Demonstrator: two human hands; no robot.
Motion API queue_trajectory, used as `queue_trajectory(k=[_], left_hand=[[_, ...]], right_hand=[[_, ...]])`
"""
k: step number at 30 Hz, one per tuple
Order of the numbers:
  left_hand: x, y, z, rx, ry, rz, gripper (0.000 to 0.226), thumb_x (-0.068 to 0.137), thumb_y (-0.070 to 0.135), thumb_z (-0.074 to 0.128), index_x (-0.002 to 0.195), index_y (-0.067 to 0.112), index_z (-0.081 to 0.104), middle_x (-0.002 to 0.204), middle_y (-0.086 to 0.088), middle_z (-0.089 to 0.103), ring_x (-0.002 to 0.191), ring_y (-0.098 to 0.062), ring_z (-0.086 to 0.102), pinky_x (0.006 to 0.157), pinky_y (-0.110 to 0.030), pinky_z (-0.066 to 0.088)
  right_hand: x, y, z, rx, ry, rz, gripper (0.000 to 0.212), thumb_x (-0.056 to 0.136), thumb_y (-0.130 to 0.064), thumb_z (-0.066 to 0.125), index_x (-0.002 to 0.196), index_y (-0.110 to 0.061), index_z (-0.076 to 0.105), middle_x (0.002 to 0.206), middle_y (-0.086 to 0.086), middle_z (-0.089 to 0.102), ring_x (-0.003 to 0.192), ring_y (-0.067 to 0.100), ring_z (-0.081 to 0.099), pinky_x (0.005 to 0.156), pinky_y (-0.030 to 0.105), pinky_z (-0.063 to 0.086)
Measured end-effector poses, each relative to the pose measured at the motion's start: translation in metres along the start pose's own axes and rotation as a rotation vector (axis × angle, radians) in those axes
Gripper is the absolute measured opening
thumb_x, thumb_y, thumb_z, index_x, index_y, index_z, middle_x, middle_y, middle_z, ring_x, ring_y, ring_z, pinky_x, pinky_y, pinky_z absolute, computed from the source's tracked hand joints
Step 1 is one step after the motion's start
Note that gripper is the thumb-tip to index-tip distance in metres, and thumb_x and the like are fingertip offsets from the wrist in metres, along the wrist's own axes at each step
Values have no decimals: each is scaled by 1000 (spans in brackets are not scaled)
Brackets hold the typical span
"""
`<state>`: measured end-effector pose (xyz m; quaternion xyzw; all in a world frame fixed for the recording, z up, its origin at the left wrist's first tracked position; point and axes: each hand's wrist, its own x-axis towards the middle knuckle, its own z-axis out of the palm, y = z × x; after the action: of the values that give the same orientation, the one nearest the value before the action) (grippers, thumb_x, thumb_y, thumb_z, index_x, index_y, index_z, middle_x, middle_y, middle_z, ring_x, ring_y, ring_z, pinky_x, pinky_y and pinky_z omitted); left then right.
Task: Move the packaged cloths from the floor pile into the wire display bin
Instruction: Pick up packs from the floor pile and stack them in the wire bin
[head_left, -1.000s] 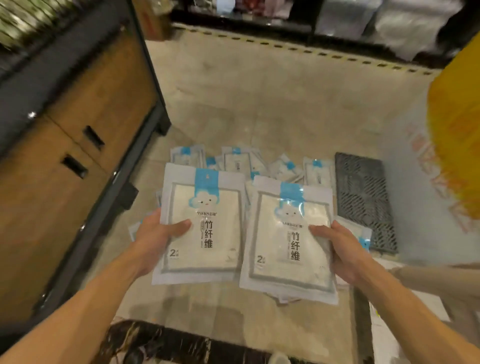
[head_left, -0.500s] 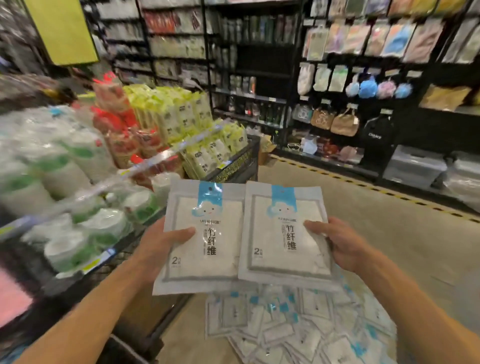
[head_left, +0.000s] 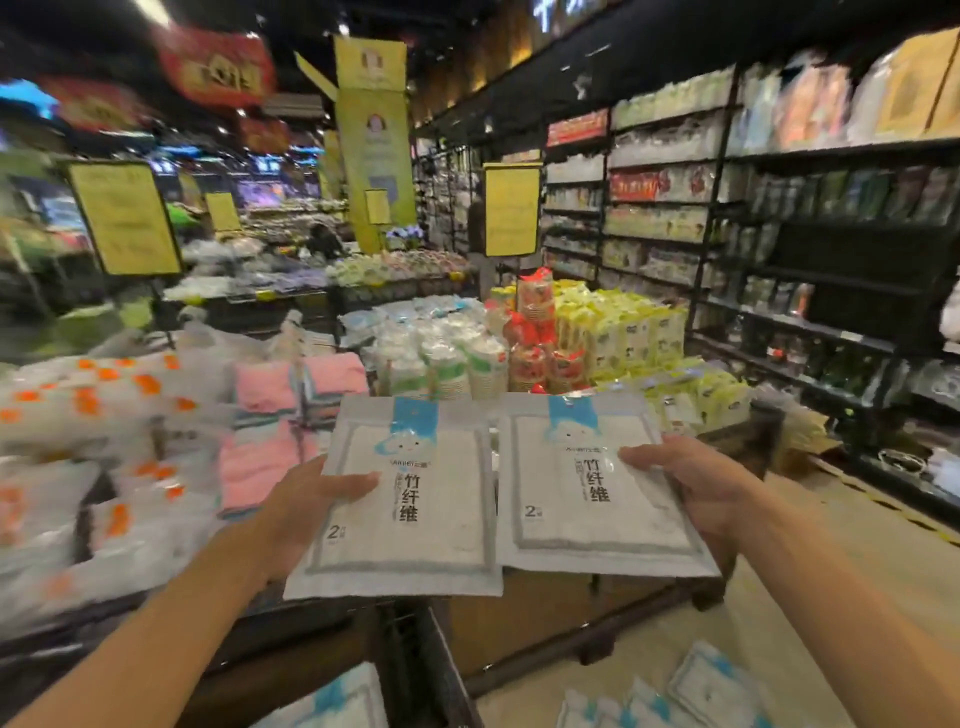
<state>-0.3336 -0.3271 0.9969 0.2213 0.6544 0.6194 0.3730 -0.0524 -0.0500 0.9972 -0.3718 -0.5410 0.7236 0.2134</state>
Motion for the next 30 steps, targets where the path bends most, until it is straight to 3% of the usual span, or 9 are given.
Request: queue_trajectory(k=[5,9,11,13,15,21,27,30], left_hand=[[-81,-19,-57,-112,167,-40,36,91,0,65,126,7,61,110,-24,74,93,-43,75,63,-48,63],[-136,-33,-104,-143,279,-56,34,93,1,65,125,8,61,109,-24,75,92,-43,75,62,-49,63],[-160,-40,-130,-170,321,-42,32,93,0,64,124,9,61,110,-25,74,91,-43,75,60,-48,63],[-178,-47,-158,-192,353,-31,35,92,1,65,125,11,60,112,-24,74,94,-43,74,62,-50,63],[-192,-55,-190,-190,375,-39,36,92,3,65,127,10,60,113,-23,74,96,-43,74,67,-51,64],[-207,-79,-279,-172,387,-62,43,88,5,69,130,10,60,115,-21,74,101,-43,73,80,-53,59],[-192,-114,-337,-212,401,-145,37,91,2,64,126,12,61,111,-21,75,95,-42,75,73,-53,61],[-170,-138,-355,-247,397,-196,42,90,1,61,130,13,58,115,-21,74,100,-44,73,85,-61,57]], right_hand=[[-8,12,66,-86,-216,30,35,89,-5,70,123,-2,66,112,22,75,82,34,77,63,44,65],[-22,28,126,-129,-286,55,32,89,-2,70,121,0,66,113,26,74,103,43,72,93,58,58],[-31,36,156,-117,-311,79,23,92,2,67,115,2,67,109,28,74,94,41,74,82,58,62],[-40,44,185,-130,-335,98,17,93,4,65,110,1,66,101,27,76,76,37,77,61,51,64],[-44,52,214,-151,-350,100,16,94,4,65,109,0,65,94,24,77,69,35,77,52,46,63],[-39,91,297,-160,-369,110,24,93,3,66,117,1,66,103,25,76,80,38,77,63,53,64],[-31,127,336,-189,-343,164,17,97,0,62,113,-3,67,95,18,79,74,32,78,54,43,63],[-16,149,339,-207,-289,198,21,97,-1,63,117,-5,67,98,17,79,79,31,79,59,42,64]])
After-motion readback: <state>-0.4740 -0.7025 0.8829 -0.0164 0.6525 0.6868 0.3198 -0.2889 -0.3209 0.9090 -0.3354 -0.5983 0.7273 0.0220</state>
